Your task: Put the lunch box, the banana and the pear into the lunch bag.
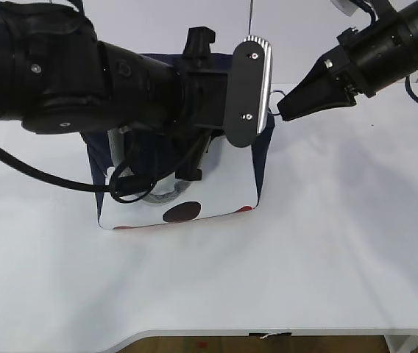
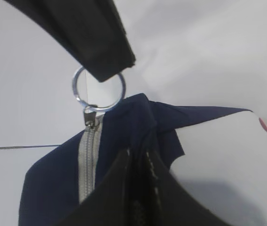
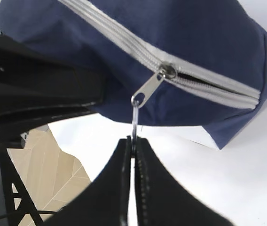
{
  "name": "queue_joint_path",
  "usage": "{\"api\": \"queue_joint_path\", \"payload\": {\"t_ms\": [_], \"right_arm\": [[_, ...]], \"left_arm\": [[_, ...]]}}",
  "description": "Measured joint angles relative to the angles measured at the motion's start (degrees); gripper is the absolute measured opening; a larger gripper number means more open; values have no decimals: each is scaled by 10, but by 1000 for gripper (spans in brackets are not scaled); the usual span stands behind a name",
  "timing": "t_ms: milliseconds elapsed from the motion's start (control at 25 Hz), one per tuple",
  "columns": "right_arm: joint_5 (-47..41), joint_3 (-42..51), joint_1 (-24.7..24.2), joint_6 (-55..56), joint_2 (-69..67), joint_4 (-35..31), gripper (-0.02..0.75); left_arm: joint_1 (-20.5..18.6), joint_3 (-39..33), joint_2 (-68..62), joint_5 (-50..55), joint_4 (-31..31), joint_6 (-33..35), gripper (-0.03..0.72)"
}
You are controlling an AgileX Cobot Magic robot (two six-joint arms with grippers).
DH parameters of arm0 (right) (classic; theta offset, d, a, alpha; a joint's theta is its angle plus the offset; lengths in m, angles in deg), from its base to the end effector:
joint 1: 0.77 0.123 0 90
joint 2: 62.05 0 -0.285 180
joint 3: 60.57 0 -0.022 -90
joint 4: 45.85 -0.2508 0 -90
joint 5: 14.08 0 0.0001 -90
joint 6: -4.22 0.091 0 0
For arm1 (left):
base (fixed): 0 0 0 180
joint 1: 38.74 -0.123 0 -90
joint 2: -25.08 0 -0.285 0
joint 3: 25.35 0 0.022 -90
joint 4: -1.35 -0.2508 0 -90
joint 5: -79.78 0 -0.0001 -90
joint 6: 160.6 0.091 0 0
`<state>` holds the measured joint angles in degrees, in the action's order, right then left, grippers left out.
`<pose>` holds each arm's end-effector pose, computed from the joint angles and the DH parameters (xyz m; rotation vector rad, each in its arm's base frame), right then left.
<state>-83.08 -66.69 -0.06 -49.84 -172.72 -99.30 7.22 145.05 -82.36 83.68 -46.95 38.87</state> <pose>0.3668 0.0728 0.2908 -0.7901 2.3434 0.9870 0.2799 -0.2827 0.2555 1.7405 1.1746 0.2827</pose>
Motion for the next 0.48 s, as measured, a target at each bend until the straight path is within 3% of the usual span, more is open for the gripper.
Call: {"api": "queue_joint_path", "payload": {"t_ms": [480], "right_arm": [[2, 0, 0, -1, 0, 7, 6]], "left_arm": [[0, 23, 0, 38, 25, 0, 21]]}}
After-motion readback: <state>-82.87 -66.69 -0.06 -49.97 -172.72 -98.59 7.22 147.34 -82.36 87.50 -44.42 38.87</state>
